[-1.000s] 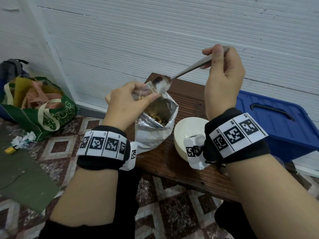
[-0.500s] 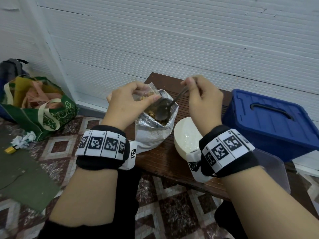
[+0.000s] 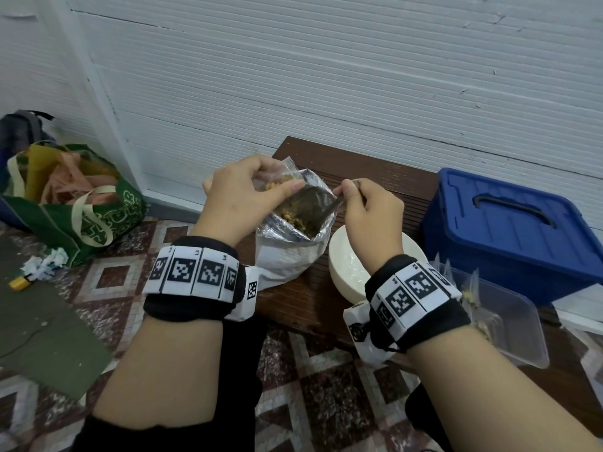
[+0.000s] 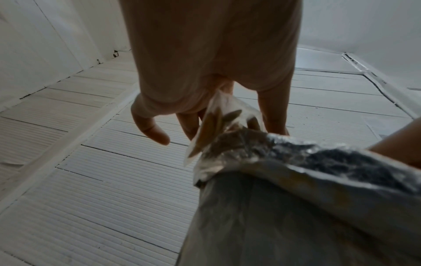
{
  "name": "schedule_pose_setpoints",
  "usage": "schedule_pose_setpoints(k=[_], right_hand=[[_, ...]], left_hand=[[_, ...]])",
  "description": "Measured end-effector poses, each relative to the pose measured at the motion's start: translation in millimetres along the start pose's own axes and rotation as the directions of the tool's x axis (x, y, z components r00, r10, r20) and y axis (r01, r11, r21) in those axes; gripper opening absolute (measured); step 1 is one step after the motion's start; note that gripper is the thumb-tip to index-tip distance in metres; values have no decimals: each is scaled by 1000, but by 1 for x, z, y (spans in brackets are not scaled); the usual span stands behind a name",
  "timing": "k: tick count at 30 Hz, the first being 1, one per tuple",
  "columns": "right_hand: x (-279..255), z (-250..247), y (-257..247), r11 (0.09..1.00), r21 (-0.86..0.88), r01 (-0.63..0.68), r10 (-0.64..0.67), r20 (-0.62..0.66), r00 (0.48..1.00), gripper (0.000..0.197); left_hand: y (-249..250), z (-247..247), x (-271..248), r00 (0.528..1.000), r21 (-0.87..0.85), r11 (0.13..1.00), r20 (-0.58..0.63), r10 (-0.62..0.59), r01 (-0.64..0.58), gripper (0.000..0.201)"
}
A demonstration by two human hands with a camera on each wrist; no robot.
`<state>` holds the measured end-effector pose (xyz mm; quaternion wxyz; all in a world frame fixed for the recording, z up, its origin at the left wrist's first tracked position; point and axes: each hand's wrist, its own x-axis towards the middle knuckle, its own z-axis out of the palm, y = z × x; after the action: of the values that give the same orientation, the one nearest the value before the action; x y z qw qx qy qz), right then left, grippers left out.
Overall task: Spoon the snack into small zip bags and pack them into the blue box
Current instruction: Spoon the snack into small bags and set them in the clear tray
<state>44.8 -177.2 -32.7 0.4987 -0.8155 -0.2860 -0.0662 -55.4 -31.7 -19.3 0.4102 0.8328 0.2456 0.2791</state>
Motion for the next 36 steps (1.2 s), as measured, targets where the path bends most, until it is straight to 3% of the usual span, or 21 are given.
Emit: schedule_pose_setpoints(k=[8, 17, 22, 28, 31, 36], right_hand=[[3, -2, -4, 970, 131, -207, 213, -33, 977, 29], [14, -13, -7, 915, 243, -321, 363, -154, 919, 29], [28, -27, -7, 915, 255, -312, 368, -216, 904, 30], [46, -47, -16, 925, 271, -266, 345, -307, 887, 30], [50, -49, -22, 945, 224, -238, 297, -286, 911, 32], [51, -40, -27, 960, 177, -217, 254, -223, 941, 32]], left_hand=[[1, -1, -2, 1000, 11, 1000, 5, -23, 23, 30], [5, -7, -4, 999, -42, 999, 35, 4, -2, 29], [6, -19, -5, 1000, -71, 997, 3, -16, 17, 39], [7, -18, -4, 994, 37, 999, 106, 15, -19, 37], [8, -14, -4, 994, 93, 995, 107, 21, -31, 34], [5, -6, -1, 991, 121, 991, 130, 36, -51, 55]])
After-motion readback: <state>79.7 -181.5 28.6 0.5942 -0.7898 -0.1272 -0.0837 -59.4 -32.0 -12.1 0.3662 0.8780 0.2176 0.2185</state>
